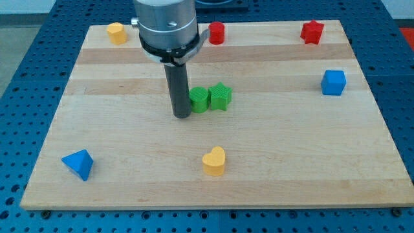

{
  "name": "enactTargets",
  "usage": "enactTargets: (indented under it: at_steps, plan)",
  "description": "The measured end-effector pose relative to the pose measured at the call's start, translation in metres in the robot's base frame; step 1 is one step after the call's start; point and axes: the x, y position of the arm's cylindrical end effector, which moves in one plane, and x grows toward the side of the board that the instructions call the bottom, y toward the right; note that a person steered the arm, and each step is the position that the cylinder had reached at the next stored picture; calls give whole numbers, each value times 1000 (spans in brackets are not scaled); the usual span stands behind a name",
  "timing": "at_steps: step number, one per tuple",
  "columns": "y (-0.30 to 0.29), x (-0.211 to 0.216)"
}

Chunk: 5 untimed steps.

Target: Point your arm to bottom left

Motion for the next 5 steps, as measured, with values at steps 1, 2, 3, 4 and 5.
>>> enactTargets:
  at_steps: [1, 2, 3, 4, 5]
  plan:
    - [-39, 0]
    - [-95, 5]
    - [-145, 25]
    - [-184, 46]
    - [-202, 72]
